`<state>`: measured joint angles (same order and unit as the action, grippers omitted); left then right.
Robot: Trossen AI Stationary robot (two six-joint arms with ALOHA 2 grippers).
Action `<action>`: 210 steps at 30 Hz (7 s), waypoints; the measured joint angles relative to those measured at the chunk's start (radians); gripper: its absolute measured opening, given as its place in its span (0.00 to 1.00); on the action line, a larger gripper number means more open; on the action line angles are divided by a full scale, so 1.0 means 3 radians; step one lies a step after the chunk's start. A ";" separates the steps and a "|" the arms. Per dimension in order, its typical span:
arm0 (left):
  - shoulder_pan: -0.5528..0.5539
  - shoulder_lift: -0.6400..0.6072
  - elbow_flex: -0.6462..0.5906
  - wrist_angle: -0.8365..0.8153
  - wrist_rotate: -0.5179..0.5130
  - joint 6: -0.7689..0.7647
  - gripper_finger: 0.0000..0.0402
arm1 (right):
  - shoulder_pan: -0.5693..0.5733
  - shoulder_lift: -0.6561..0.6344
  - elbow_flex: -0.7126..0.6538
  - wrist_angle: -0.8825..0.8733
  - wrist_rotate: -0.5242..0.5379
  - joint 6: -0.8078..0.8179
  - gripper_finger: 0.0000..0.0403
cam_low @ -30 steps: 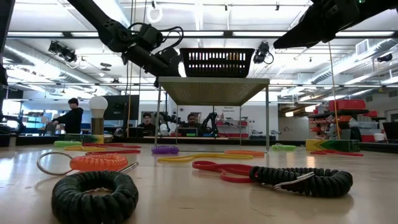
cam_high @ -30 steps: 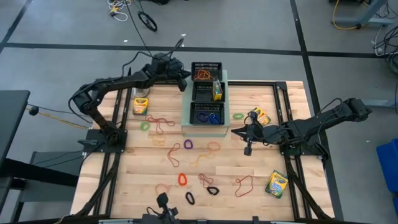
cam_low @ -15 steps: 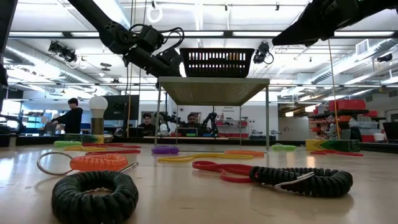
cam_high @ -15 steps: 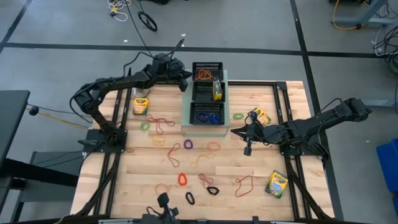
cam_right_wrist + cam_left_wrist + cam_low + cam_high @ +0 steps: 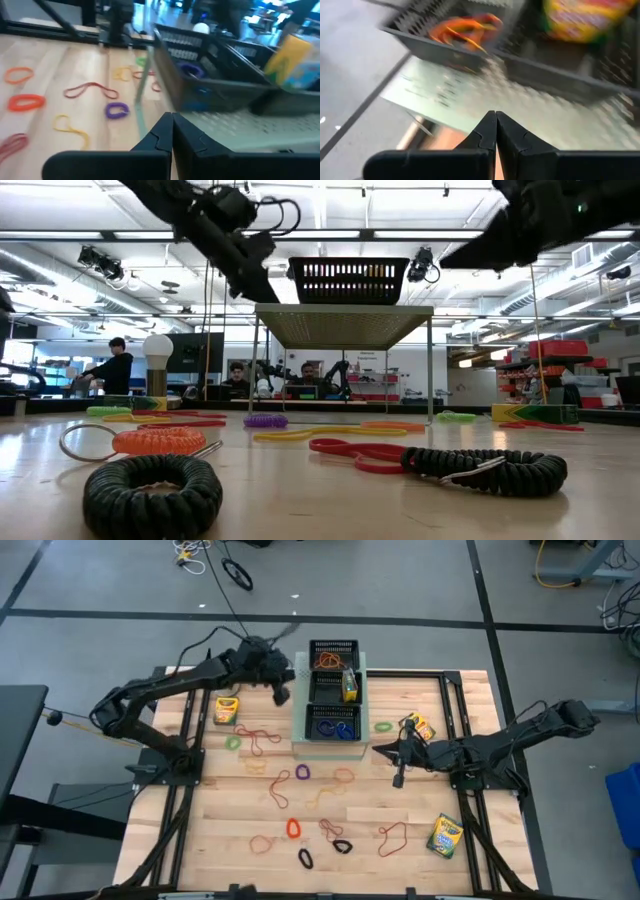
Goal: Pick & Place Office Desk Supplies
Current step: Put the red rubber band into the top black bin on the shelf, then put the left black spring keychain into the bottom black bin on the shelf
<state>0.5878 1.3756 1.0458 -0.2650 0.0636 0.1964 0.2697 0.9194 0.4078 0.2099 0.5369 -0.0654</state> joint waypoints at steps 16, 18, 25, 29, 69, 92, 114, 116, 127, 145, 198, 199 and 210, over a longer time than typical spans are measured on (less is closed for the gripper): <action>-0.1517 -0.0449 -0.0642 -0.1142 -0.0523 -0.0970 0.02 | -0.0046 -0.0813 -0.0341 -0.0168 -0.0230 0.0001 0.02; -0.1639 -0.0597 -0.0862 -0.1084 -0.0676 -0.1201 0.02 | -0.0046 -0.0830 -0.0348 -0.0163 -0.0229 -0.0007 0.02; -0.1640 -0.1039 -0.1348 -0.1053 -0.1224 -0.1755 0.03 | -0.0046 -0.0827 -0.0348 -0.0159 -0.0230 -0.0036 0.02; -0.1352 -0.1014 -0.1434 -0.1062 -0.1107 -0.1588 0.09 | -0.0046 -0.0827 -0.0348 -0.0138 -0.0230 -0.0036 0.02; -0.0362 -0.0563 -0.0639 -0.1162 -0.0963 0.0044 0.02 | -0.0045 -0.0826 -0.0348 0.0037 -0.0296 -0.0097 0.02; 0.0199 0.0521 0.1478 0.0246 -0.0486 0.0307 0.02 | -0.0046 -0.0826 -0.0348 0.0046 -0.0295 -0.0097 0.02; 0.0112 0.1263 0.1952 0.0134 -0.0115 0.0293 0.26 | -0.0046 -0.0825 -0.0348 0.0047 -0.0294 -0.0097 0.02; 0.0111 0.1211 0.1954 0.0110 -0.0097 0.0294 0.30 | -0.0046 -0.0825 -0.0348 0.0047 -0.0294 -0.0097 0.02; 0.0008 0.0556 0.1751 -0.0644 -0.0158 0.0473 0.21 | -0.0046 -0.0825 -0.0348 -0.0014 -0.0294 -0.0060 0.02; -0.0718 -0.1293 -0.1742 0.2062 0.0138 -0.0191 0.04 | -0.0048 -0.0818 -0.0348 -0.0008 -0.0299 0.0005 0.02; -0.4231 0.1121 -0.0403 0.0744 -0.1565 -0.1809 0.29 | -0.0046 -0.0818 -0.0348 -0.0854 -0.0465 0.1041 0.02; -0.4267 0.1198 -0.0309 0.0750 -0.1537 -0.1656 0.30 | -0.0046 -0.0818 -0.0348 -0.0855 -0.0467 0.1041 0.02; -0.4490 0.1938 0.0277 0.0739 -0.1430 -0.0718 0.30 | -0.0046 -0.0818 -0.0348 -0.0861 -0.0469 0.1040 0.02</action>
<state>-0.7593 1.9570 1.1291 -0.0433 -0.3655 -0.0190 0.2558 0.6739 0.3035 -0.0483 0.3963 0.2466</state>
